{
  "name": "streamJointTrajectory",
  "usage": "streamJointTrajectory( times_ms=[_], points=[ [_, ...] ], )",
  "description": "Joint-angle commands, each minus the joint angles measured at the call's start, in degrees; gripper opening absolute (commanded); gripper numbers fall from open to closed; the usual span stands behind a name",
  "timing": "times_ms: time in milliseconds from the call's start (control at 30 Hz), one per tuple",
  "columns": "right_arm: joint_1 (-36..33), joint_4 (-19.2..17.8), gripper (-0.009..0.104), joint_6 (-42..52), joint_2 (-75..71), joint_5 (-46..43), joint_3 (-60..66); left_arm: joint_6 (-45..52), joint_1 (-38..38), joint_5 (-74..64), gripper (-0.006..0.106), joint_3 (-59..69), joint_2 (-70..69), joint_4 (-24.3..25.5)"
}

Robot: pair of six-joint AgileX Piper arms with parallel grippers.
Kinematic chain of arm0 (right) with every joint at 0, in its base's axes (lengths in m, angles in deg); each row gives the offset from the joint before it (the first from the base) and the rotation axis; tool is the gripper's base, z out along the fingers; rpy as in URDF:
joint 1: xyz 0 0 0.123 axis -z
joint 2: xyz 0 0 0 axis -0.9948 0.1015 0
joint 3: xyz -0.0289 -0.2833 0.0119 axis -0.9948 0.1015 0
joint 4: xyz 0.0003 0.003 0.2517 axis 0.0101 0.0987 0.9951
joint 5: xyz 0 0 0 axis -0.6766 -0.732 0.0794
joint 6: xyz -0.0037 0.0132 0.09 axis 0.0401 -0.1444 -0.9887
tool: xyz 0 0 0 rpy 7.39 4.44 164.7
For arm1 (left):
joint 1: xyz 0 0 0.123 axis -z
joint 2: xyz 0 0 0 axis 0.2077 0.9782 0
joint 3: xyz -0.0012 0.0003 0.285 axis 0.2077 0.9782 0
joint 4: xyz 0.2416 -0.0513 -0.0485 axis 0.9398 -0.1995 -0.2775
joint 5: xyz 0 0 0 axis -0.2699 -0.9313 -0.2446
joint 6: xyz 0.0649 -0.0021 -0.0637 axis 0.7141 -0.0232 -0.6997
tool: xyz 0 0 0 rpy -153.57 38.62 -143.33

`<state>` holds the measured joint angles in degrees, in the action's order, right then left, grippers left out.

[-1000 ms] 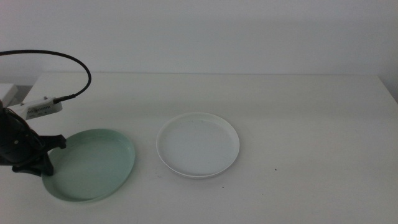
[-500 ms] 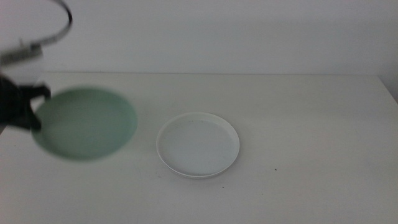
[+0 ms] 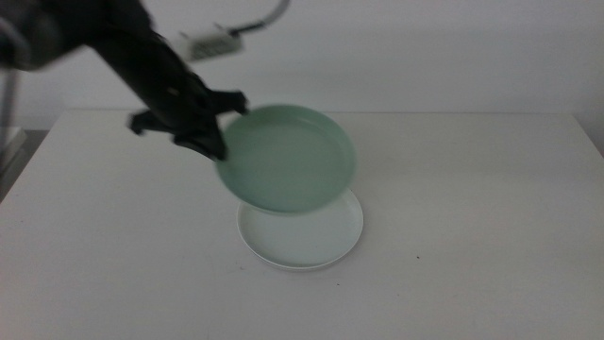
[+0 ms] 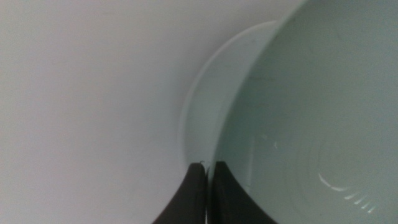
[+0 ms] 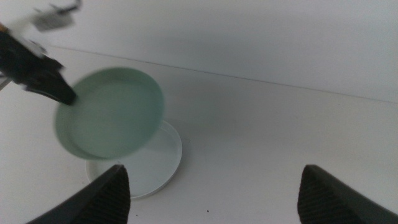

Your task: Stack the three bowls on top of each other.

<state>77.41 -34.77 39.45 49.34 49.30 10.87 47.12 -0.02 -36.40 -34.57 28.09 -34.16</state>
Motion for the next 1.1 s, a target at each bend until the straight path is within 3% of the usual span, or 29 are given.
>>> streamJointTrajectory(
  times_ms=[0,133,600,700,833,933,1067],
  points=[
    [0.44,0.08,0.085,0.29,-0.19,-0.58,0.13,-1.0,1.86,1.91,-0.002,-1.54,3.3,-1.24],
    [0.44,0.08,0.085,0.29,-0.19,-0.58,0.13,-1.0,3.89,4.09,-0.002,-1.54,7.69,-3.11],
    [0.44,0.08,0.085,0.29,-0.19,-0.58,0.13,-0.81,4.43,5.19,-0.002,-1.54,11.81,-1.43],
    [0.44,0.08,0.085,0.29,-0.19,-0.58,0.13,0.46,4.43,3.84,0.004,-1.54,11.81,-0.82],
    [0.44,0.08,0.085,0.29,-0.19,-0.58,0.13,2.02,3.8,1.95,0.024,-1.54,11.69,-2.12],
    [0.44,0.08,0.085,0.29,-0.19,-0.58,0.13,3.74,3.41,-0.06,0.053,-1.75,10.62,-1.98],
    [0.44,0.08,0.085,0.29,-0.19,-0.58,0.13,2.94,2.97,-0.84,0.094,-1.75,5.48,2.43]
  ],
)
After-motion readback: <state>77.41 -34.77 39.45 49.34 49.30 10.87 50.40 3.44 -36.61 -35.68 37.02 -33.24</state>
